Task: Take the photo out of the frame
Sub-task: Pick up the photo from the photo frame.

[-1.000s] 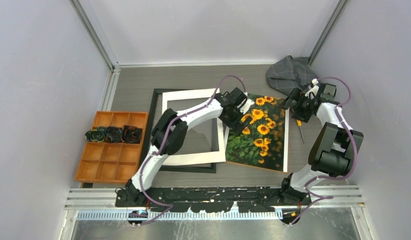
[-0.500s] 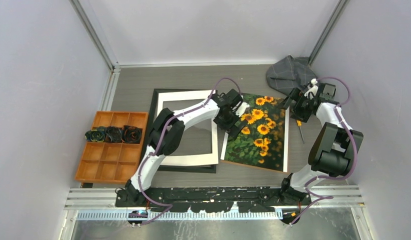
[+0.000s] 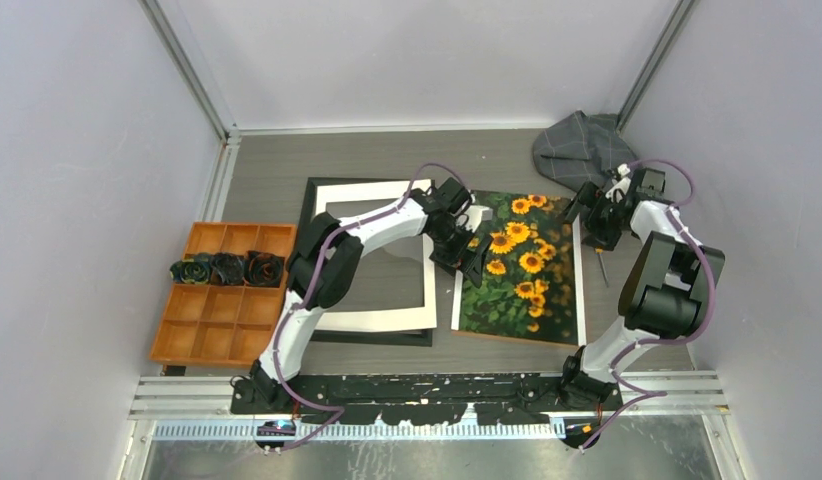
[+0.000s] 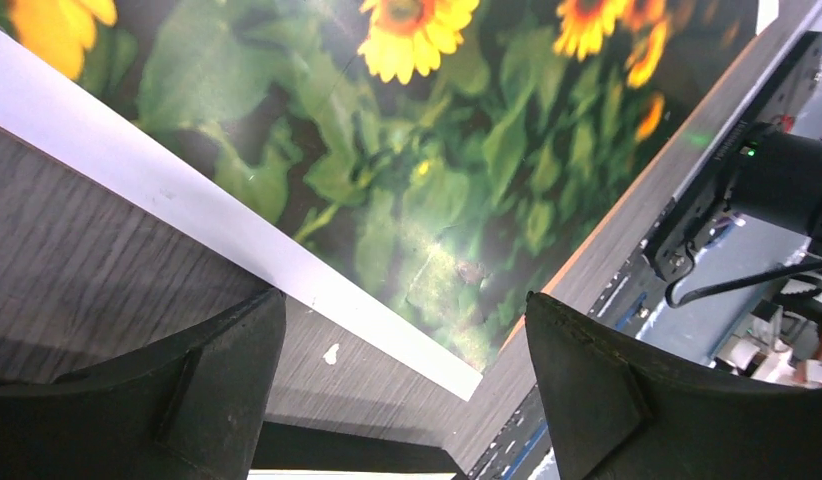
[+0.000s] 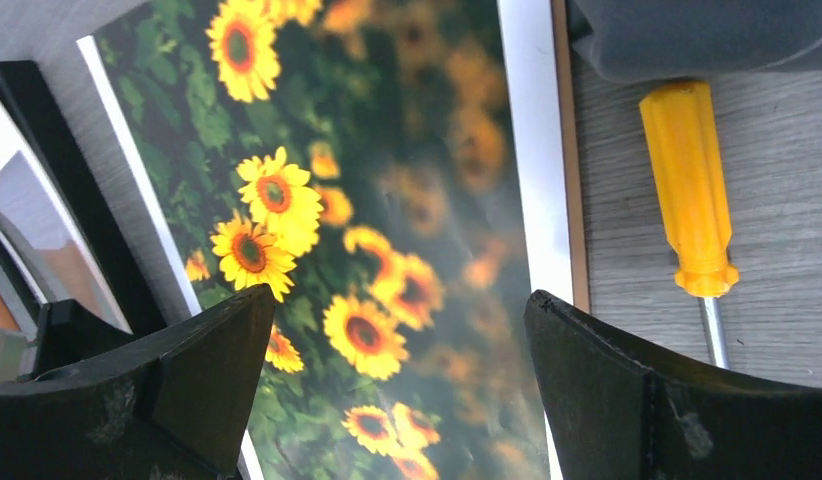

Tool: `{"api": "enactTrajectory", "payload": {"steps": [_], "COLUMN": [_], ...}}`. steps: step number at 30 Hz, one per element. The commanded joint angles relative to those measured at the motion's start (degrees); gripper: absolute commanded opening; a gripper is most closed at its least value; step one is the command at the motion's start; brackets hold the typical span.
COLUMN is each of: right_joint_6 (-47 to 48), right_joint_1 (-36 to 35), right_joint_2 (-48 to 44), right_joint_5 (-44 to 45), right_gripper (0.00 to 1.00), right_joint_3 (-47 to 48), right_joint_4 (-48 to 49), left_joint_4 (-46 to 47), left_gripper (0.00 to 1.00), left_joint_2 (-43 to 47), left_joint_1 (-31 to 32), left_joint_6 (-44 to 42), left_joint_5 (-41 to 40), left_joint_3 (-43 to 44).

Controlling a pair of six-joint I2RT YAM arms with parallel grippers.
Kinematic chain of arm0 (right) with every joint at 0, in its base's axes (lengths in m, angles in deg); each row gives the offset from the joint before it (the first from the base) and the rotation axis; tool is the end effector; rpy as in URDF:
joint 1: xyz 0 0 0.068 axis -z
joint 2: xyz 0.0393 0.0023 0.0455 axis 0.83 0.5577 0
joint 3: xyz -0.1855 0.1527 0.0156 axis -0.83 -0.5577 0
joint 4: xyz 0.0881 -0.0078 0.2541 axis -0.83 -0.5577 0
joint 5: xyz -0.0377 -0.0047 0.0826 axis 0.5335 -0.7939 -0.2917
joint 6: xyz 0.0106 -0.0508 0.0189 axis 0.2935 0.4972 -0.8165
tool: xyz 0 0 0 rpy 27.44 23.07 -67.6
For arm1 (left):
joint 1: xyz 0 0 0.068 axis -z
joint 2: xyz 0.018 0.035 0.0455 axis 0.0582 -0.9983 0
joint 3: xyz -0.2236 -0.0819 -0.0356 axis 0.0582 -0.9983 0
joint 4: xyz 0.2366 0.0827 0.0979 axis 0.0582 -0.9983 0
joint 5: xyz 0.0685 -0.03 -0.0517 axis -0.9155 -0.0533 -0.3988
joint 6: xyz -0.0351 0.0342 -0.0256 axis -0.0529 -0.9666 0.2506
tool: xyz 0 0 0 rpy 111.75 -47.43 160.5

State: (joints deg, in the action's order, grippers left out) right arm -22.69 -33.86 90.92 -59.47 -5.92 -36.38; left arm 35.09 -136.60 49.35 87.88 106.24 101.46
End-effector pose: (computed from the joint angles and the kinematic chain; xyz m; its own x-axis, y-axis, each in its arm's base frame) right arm 0.3198 -0.1117 0.1650 -0.7691 0.4848 -0.4165 0.2588 0.8321 0.4906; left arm 0.3028 -0.3425 0.1402 -0.8014 0.5348 -0.2680 0.5795 0.5830 -0.5695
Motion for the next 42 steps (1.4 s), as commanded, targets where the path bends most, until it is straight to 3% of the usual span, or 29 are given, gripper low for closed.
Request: {"api": "enactTrajectory", "payload": {"steps": [1,22,29,34,37,42], "right_joint_6": [1.14,1.68,1.71,1.63,1.61,1.63], "right_joint_1": [-0.26,-0.71,-0.71,-0.70,-0.71,-0.71], "right_joint_2": [2.61,7.53,7.72,7.50,7.50,7.54], "right_joint_5": [2.20,1.00,0.82,0.72,0.65,0.97], "right_gripper": [1.00,1.00,1.00,1.00,1.00,1.00], "right_joint_3": [2.46,3.53,3.55,3.55,3.46,3.42], "right_joint_4": [-2.48,-3.87,-3.99,-3.98,-3.88,-3.89], "left_joint_4": [3.11,11.54,22.30,45.77,54.68,51.87], "left_gripper": [0.90,0.89,0.89,0.94,0.95,0.95], "left_joint_2": [3.44,5.95,7.47,10.25,10.62,10.90], "left_joint_1": [-0.72,-1.59,-3.33,-6.09,-7.08,-7.34], "left_joint_6": [3.20,8.61,15.03,29.77,34.63,34.02], "left_joint_5": [5.79,9.94,12.51,15.98,17.18,15.15], "left_joint_3": [-1.62,-4.84,-12.97,-27.17,-31.05,-31.17]}}
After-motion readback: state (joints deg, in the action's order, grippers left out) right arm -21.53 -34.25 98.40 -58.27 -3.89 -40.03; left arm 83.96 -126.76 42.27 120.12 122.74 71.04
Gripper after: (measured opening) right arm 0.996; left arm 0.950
